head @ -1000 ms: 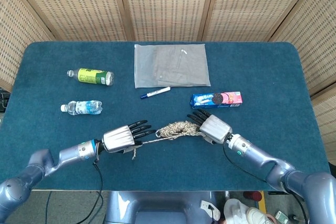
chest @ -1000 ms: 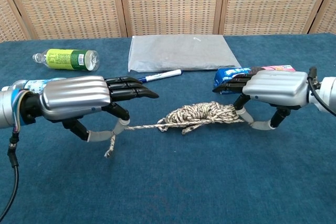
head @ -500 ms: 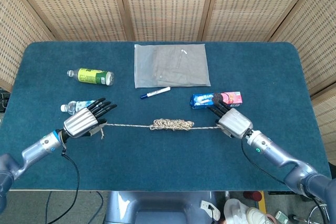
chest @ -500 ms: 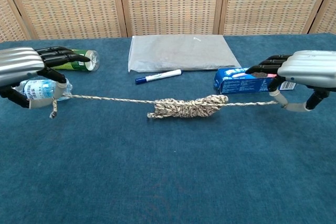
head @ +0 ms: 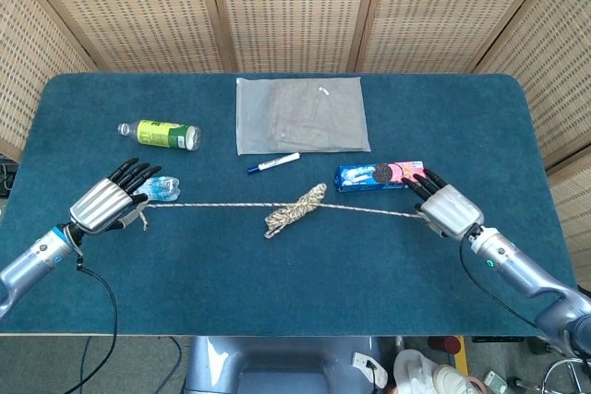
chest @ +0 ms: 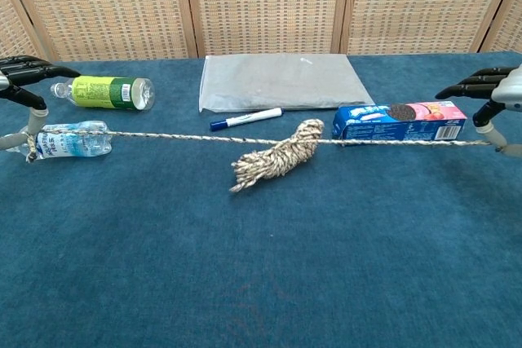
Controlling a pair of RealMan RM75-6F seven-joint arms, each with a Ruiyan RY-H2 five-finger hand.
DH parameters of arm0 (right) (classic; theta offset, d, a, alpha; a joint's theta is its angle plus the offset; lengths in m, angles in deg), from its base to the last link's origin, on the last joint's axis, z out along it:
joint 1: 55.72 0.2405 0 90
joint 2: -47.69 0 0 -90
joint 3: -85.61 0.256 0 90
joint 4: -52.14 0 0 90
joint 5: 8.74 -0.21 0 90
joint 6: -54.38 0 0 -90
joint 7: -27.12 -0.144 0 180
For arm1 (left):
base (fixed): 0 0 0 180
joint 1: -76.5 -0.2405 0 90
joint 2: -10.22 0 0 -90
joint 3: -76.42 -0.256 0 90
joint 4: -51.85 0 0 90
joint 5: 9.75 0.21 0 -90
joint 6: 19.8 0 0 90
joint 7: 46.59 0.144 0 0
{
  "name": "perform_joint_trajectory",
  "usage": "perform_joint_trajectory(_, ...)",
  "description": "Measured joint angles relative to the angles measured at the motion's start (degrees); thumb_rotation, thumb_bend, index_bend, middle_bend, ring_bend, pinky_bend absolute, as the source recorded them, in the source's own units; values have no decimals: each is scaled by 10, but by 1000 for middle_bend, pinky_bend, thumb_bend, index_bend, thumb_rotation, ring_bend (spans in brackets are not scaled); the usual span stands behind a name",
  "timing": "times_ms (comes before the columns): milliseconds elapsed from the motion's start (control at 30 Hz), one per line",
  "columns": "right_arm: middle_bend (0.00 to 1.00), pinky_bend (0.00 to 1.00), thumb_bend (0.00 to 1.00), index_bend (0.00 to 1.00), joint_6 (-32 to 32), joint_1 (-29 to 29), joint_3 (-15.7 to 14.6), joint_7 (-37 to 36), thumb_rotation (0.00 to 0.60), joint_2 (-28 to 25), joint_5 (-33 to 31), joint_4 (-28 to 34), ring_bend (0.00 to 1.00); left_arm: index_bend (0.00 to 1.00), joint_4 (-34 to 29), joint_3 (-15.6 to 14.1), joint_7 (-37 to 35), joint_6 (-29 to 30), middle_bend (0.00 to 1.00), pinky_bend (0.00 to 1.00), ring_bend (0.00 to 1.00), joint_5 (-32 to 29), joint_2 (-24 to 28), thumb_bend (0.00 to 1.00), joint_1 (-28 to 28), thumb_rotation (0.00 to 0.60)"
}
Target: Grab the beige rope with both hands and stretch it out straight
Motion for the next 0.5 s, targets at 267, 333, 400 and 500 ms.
perform_joint_trajectory(267, 0, 0, 72, 99, -3, -8, 2, -7, 600, 10, 0, -8, 0, 72, 0, -2, -5, -4, 0, 0, 0, 3, -10, 41, -2, 600)
perform_joint_trajectory(333, 0, 0, 0, 0, -8, -9, 6, -10, 600, 8, -9, 3, 0, 0, -6, 0, -10, -6, 0, 0, 0, 1, -8, 0, -2, 600)
perform_joint_trajectory(400, 0, 0, 0, 0, -7, -13, 12, -12, 600, 3, -15, 19, 0, 0, -17, 6, -18, -5, 0, 0, 0, -6, -3, 0, -3, 600)
perform_joint_trajectory(500, 0, 0, 0, 0, 10, -20, 20, -9, 600, -9, -20, 42, 0, 0, -39, 21, -31, 0, 0, 0, 0, -21, 8, 0, -7, 600)
